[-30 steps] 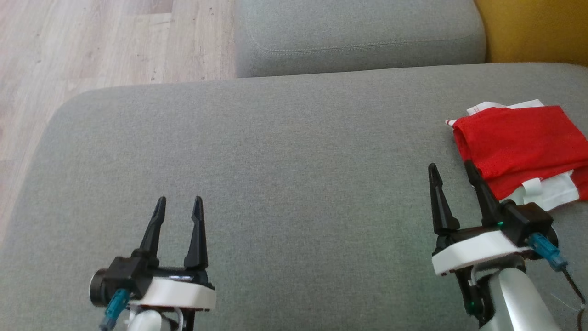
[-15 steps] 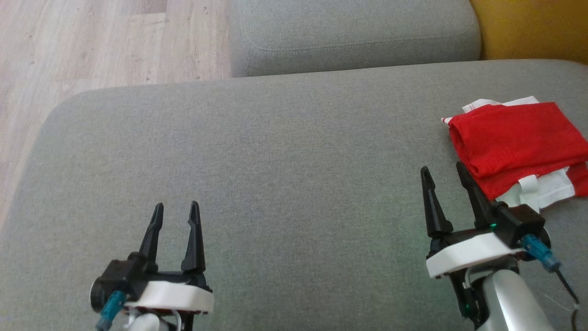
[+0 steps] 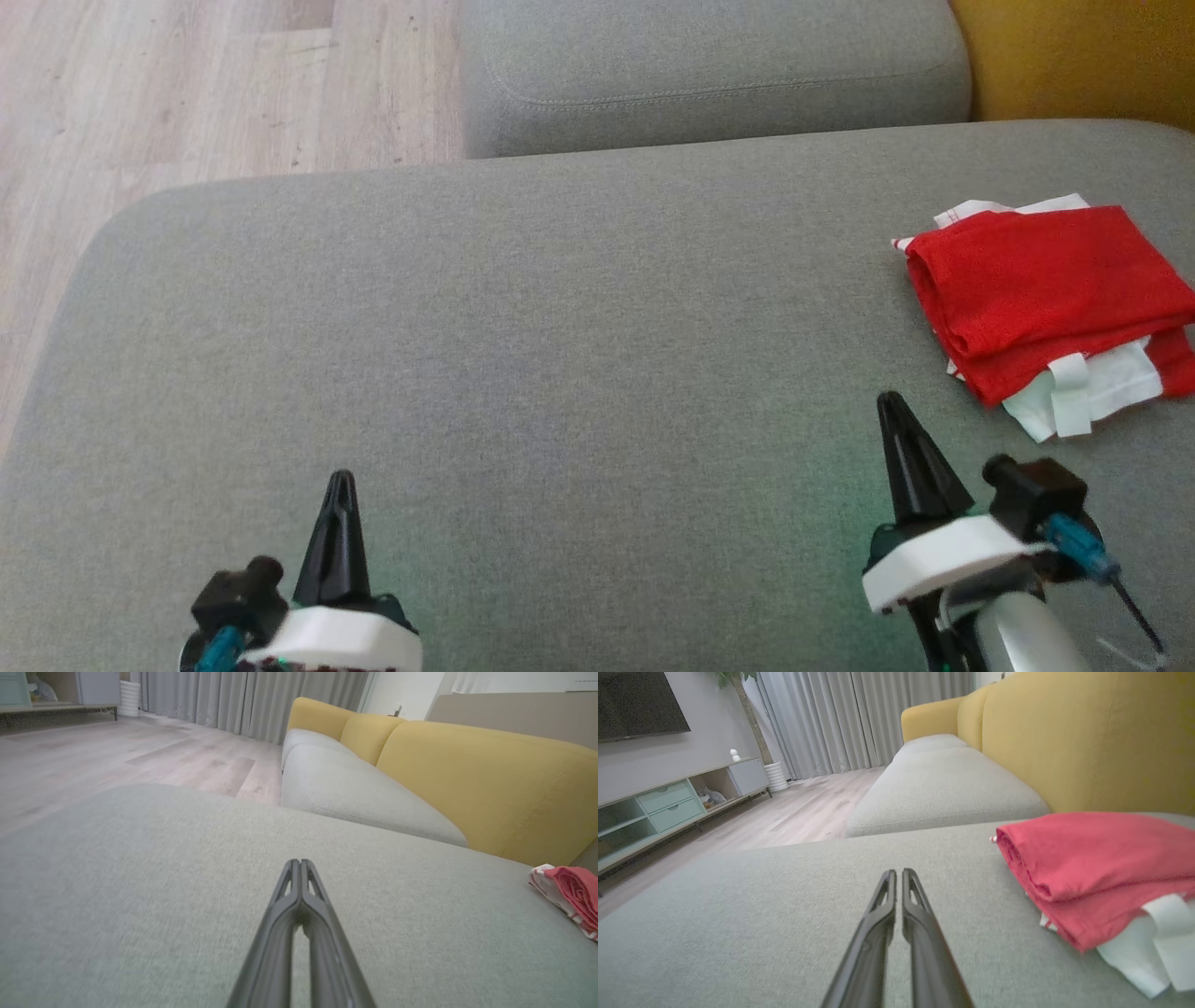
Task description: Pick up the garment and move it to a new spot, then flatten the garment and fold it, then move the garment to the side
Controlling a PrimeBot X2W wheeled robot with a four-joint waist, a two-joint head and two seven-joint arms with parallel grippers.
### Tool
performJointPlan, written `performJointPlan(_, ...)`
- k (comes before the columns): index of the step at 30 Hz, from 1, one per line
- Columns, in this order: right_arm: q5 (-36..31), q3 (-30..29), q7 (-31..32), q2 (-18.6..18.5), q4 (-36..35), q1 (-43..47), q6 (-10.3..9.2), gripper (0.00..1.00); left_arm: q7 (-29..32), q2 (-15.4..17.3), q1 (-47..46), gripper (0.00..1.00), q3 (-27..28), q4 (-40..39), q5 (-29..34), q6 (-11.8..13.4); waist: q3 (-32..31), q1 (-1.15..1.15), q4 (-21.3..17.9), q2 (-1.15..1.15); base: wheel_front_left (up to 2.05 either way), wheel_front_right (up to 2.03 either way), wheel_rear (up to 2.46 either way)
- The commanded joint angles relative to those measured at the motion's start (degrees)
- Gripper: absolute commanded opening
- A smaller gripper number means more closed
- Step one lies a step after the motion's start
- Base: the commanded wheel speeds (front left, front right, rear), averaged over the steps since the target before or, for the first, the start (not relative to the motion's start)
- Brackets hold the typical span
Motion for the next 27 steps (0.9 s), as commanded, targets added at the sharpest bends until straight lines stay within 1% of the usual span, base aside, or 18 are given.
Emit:
performJointPlan(1,2.23,-0.19,0.03,-0.1,-1.91,-1.85,0.01,0.0,0.52,0.03,-1.93,0.0,0.56,-1.6,-1.82,-0.17,0.01,0.0,0.04,0.0,0.0,0.0,0.0)
performJointPlan(27,19.54,-1.96,2.71,-0.89,-2.23,-2.06,0.09,0.0,4.6,0.06,-2.47,0.0,3.36,-2.86,-16.27,-1.27,0.09,0.0,0.31,0.0,0.0,0.0,0.0)
